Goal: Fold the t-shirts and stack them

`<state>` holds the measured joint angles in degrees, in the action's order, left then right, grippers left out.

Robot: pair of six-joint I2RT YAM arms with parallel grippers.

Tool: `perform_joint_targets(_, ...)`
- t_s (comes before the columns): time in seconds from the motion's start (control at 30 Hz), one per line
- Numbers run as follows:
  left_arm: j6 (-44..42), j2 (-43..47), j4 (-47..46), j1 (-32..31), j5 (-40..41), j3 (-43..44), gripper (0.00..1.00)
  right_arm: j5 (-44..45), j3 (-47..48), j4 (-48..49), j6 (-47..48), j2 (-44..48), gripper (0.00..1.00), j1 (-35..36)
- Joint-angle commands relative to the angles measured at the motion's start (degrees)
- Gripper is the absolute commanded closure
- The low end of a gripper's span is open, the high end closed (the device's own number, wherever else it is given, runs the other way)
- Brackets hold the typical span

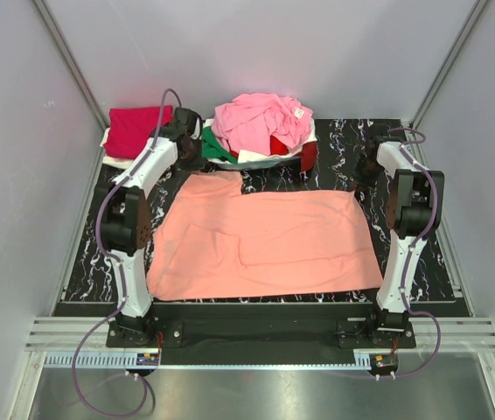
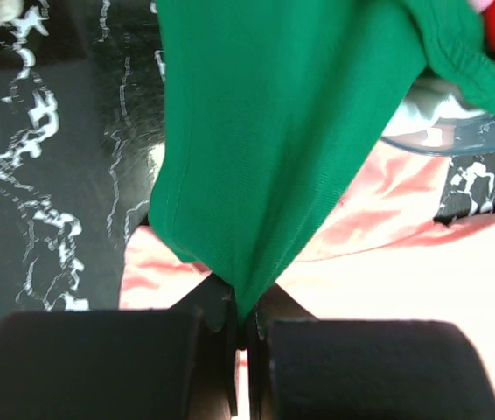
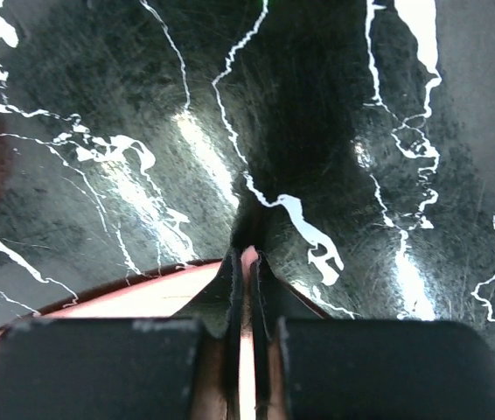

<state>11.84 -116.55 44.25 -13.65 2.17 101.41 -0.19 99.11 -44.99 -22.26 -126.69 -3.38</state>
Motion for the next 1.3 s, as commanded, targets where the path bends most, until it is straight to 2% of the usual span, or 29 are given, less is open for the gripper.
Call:
perform_joint_targets(0.0, -0.7, 8.6, 0.8, 0.7, 0.9, -1.0, 1.00, 2.6, 1.3, -1.4, 1.3, 3.8, 1.00, 0.3)
perform_joint_targets(0.3, -0.1, 22.1, -2.0, 0.6, 0.2, -16.0, 1.00, 2.8, -6.4, -0.3, 1.5, 14.1, 1.00, 0.5)
perform_joint_targets(0.57, 0.1, 27.5, -4.1, 0.6, -1.8, -25.9, 0.99, 0.4, -14.5, 2.4, 0.3, 19.4, 1.00, 0.7)
perform_joint_targets(0.7, 1.0, 25.0, -4.9, 0.9, -4.1, -28.5, 0.73, -3.1, -17.0, 3.5, -0.1, 19.9, 1.00, 1.2)
perform_joint_targets(0.73, 2.0, 24.4, -5.0, 0.9, -4.1, -28.5, 0.64, -3.3, -17.3, 3.7, -0.2, 19.9, 1.00, 1.2)
perform_joint_targets(0.77, 2.6, 24.0, -5.7, 0.9, -4.2, -28.5, 0.62, -3.5, -17.4, 3.5, -0.2, 20.0, 1.00, 1.3)
perform_joint_targets(0.83, 3.7, 22.9, -6.3, 1.2, -4.8, -27.9, 0.52, -3.5, -17.5, 3.6, 0.1, 20.2, 1.00, 1.3)
perform_joint_targets(0.97, 3.9, 18.6, -5.6, 1.3, -4.7, -22.5, 0.49, -3.5, -17.4, 3.4, 0.4, 20.6, 1.00, 1.3)
perform_joint_targets(1.13, 3.7, 7.4, -3.6, 1.3, -4.9, -10.3, 0.56, -3.5, -16.5, 3.5, 0.7, 19.9, 1.00, 1.3)
perform_joint_targets(1.17, 3.7, 5.4, -2.8, 1.3, -4.9, -8.3, 0.60, -3.4, -16.1, 3.5, 1.0, 19.4, 1.00, 1.3)
perform_joint_targets(1.27, 3.4, -2.6, -0.3, 1.3, -4.6, 0.3, 0.62, -2.8, -14.7, 3.0, 1.8, 18.3, 1.00, 1.3)
